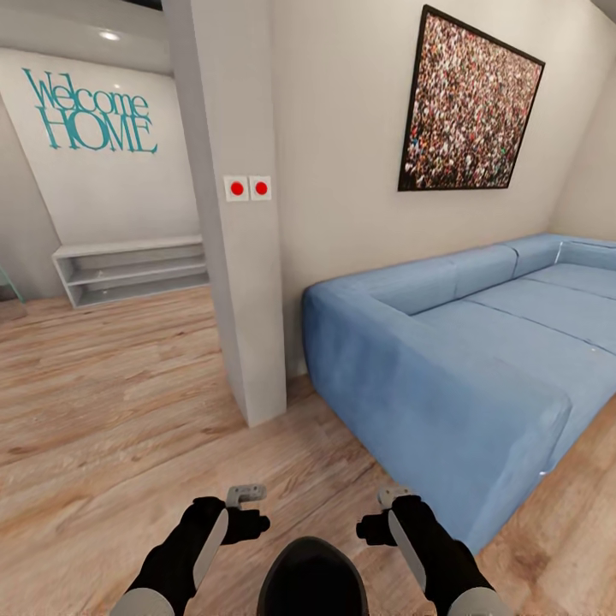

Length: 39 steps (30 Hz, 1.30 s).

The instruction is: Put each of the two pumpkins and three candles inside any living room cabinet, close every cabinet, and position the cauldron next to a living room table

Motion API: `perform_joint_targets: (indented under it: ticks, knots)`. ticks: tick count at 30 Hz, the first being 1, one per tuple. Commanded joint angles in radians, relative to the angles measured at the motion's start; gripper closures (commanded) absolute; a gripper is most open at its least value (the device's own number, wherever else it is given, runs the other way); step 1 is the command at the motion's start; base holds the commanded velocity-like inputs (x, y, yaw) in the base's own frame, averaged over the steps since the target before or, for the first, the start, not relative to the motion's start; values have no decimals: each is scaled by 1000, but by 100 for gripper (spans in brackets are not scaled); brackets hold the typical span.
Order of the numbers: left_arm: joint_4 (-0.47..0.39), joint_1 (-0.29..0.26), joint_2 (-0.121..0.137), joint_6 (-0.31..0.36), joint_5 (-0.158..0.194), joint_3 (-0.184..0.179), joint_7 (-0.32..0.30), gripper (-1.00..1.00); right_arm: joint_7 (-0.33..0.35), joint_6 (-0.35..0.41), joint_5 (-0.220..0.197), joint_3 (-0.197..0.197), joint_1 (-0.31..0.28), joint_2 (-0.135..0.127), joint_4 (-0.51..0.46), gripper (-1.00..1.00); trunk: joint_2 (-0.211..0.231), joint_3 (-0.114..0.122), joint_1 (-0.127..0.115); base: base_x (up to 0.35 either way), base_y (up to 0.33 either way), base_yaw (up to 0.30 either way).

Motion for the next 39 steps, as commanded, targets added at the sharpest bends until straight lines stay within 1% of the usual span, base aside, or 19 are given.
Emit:
perform_joint_targets:
  ticks: [1,5,10,14,25,26,31,39]
  knots:
    - [3,-1,0,4,8,-1,3,-100,-6,-1,-8,2,-7,2,13,-100,-8,-4,4,0,0,0]
    - [9,-1,0,4,7,-1,3,-100,-7,-29,-9,3,-20,18,46,-100,-36,-17,19,0,0,0]
    - [15,-1,0,2,6,-1,3,-100,-6,-39,-9,3,-23,21,68,-100,-71,-32,38,0,0,0]
    - [28,-1,-3,-11,4,-2,3,-100,-6,-64,-9,3,-25,23,87,-100,-99,-45,54,0,0,0]
    - [36,-5,-4,-24,4,-3,3,-100,-6,-75,-9,3,-25,24,102,-100,-176,-79,96,0,0,0]
    - [36,-4,-4,-25,5,-3,3,-100,-6,-75,-9,3,-25,26,103,-100,-183,-83,100,0,0,0]
    - [36,-5,-4,-27,4,-3,3,-100,-6,-76,-8,3,-25,48,117,-100,-218,-98,119,0,0,0]
    - [36,-5,-4,-27,4,-3,3,-100,-6,-90,-8,3,-25,53,123,-100,-274,-123,149,0,0,0]
